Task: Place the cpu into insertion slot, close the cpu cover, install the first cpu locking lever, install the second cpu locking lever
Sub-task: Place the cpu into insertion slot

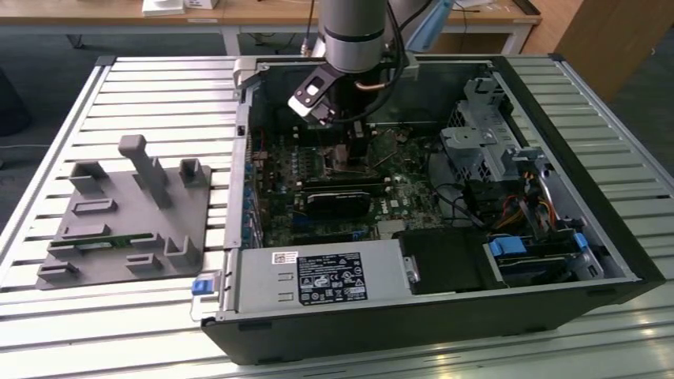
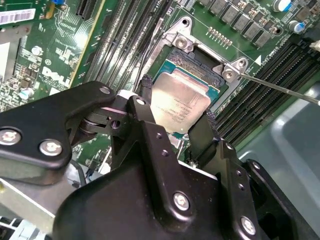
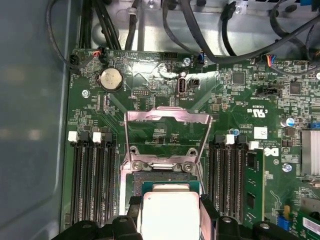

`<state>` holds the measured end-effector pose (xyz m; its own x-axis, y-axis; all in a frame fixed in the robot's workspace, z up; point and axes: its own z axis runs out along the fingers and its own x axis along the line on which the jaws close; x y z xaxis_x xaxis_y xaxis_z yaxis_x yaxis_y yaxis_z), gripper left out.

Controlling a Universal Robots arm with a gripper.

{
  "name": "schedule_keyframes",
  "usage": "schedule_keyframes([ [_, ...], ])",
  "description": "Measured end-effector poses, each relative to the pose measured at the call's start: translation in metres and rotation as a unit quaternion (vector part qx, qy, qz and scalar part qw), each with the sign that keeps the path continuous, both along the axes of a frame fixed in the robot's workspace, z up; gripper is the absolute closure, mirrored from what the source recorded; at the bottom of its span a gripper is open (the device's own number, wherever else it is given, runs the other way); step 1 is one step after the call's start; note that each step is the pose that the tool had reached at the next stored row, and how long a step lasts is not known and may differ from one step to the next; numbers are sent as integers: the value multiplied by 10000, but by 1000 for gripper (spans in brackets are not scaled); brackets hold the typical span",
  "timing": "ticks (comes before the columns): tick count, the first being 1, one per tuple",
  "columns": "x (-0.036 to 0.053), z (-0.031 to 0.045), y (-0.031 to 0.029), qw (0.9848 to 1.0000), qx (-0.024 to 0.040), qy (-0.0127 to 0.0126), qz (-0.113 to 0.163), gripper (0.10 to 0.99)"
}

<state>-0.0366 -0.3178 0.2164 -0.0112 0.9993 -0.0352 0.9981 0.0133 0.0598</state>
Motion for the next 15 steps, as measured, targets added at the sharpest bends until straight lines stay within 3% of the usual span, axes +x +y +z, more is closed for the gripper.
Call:
schedule_keyframes([
  [15, -7, -115, 31, 10000, -19, 1, -10, 545],
])
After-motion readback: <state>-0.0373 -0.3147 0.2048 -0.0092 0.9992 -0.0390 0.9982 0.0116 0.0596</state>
